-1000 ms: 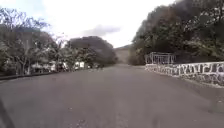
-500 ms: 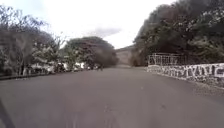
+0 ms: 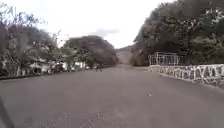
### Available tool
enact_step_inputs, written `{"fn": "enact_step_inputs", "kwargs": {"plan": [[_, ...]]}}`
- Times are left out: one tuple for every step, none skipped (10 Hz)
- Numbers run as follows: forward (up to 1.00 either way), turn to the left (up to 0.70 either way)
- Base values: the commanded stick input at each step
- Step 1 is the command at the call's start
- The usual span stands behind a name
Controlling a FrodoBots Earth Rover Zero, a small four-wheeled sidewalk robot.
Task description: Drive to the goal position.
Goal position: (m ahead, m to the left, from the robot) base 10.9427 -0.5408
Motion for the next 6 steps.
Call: {"fn": "enact_step_inputs", "kwargs": {"plan": [[1.00, 0.00], [1.00, 0.00], [1.00, 0.00], [1.00, 0.00], [1.00, 0.00], [1.00, 0.00]]}}
